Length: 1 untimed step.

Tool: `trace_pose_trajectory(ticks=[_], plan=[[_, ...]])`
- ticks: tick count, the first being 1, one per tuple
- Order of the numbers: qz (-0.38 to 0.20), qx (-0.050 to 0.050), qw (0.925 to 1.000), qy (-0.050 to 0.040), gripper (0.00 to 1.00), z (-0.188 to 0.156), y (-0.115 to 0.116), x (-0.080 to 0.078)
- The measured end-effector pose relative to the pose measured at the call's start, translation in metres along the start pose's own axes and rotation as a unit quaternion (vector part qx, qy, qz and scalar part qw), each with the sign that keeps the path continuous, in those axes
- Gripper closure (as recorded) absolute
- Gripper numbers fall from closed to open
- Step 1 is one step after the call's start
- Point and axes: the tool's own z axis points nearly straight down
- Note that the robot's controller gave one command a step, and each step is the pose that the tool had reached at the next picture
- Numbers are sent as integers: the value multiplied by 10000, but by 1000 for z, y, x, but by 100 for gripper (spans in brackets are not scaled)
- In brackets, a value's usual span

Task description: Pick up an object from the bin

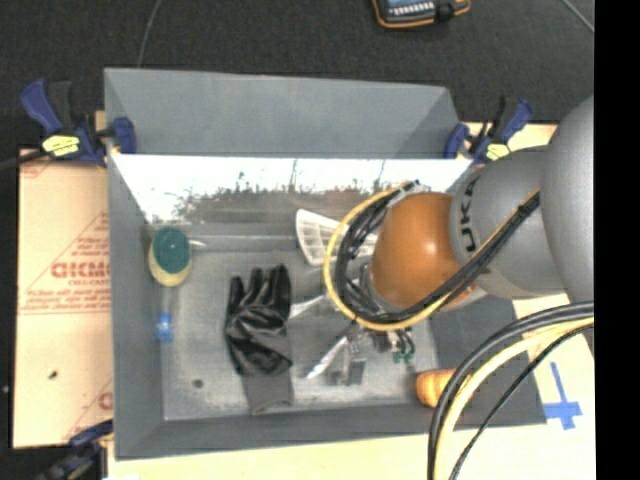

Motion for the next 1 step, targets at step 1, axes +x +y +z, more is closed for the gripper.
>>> trace_pose_trajectory(ticks=[1], plan=[[245, 8, 9997, -3, 0, 1, 25, -27]])
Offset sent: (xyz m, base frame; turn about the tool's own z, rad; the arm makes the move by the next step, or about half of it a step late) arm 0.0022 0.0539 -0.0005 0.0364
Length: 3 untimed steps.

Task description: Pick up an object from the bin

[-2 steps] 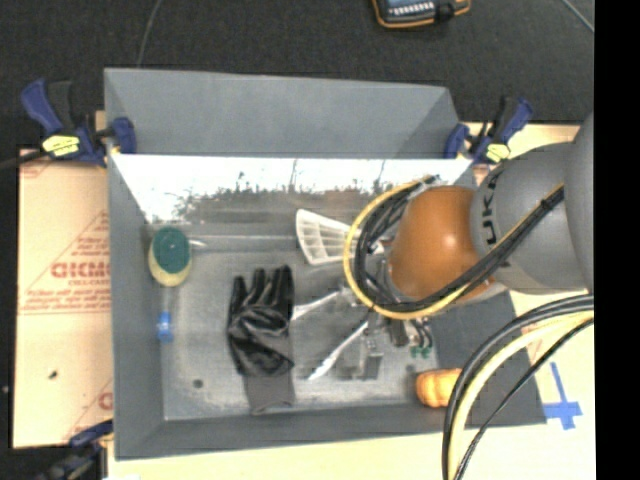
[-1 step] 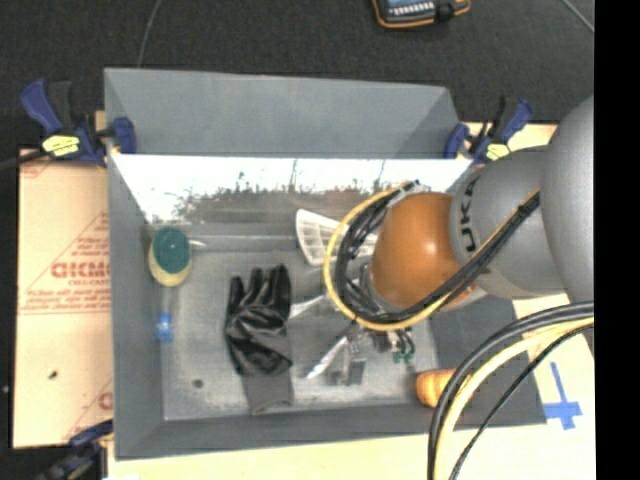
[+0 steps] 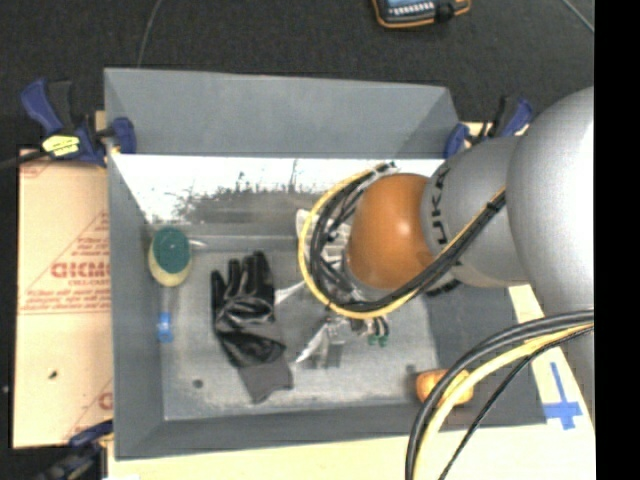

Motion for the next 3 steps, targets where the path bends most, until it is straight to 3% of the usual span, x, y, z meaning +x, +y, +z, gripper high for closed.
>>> trace_pose_trajectory(ticks=[1, 2, 3], plan=[[-77, -3, 10000, 2, 0, -1, 27, 22], [63, 12, 10000, -21, 100, -10, 2, 8], [58, 13, 10000, -22, 100, -10, 2, 8]])
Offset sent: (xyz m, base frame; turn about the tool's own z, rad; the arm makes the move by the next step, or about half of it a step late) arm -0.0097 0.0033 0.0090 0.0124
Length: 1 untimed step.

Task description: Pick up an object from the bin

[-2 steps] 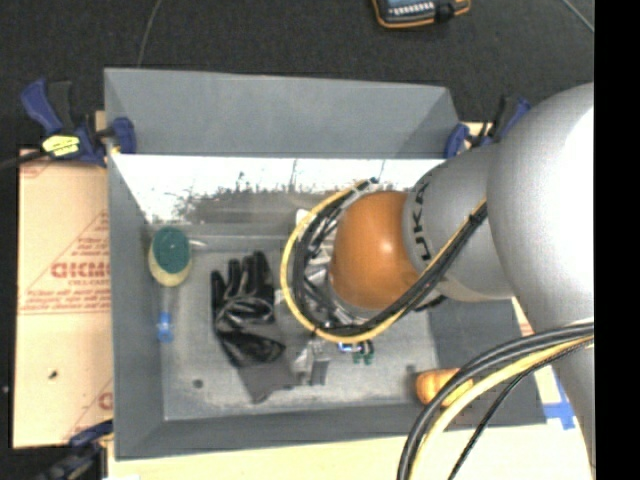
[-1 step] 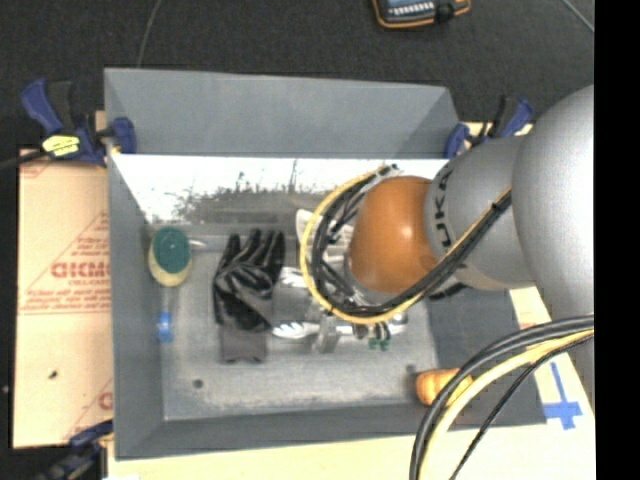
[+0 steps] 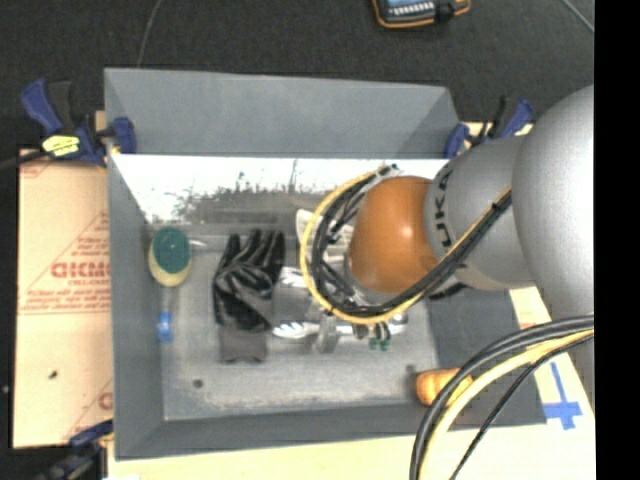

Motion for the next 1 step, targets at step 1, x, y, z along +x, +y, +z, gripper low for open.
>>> trace_pose_trajectory(ticks=[1], plan=[[-105, -3, 9999, -56, 100, -83, 3, -21]])
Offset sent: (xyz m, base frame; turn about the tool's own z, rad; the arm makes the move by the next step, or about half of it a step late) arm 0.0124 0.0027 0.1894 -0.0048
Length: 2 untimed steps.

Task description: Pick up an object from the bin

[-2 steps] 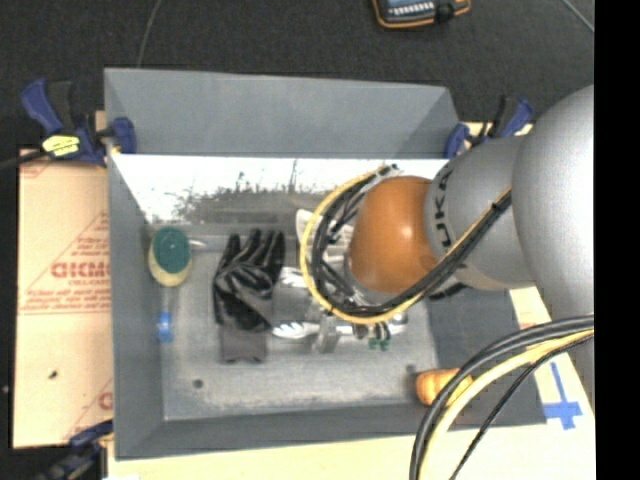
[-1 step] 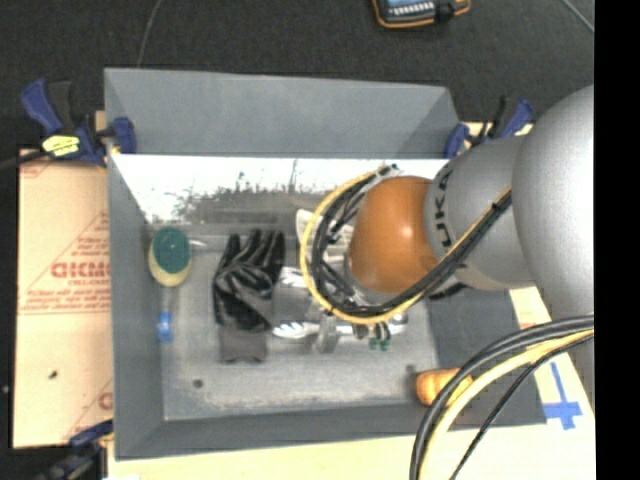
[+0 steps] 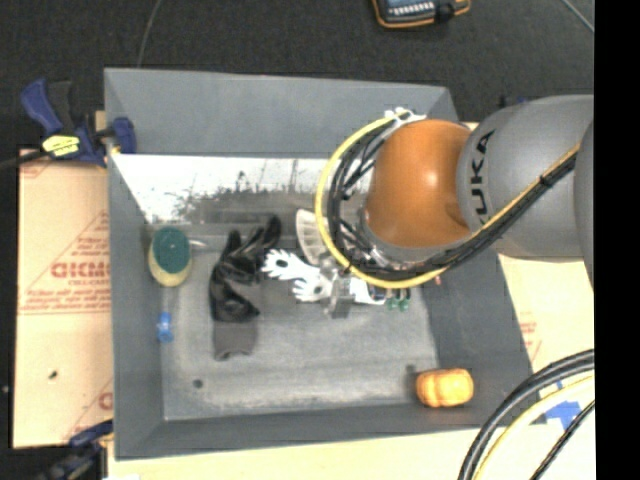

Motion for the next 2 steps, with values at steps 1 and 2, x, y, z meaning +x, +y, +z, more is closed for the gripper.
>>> trace_pose_trajectory(ticks=[1, 2], plan=[[64, 3, 9999, 111, 100, -100, -2, -3], [37, 6, 10000, 54, 100, -149, -3, -21]])
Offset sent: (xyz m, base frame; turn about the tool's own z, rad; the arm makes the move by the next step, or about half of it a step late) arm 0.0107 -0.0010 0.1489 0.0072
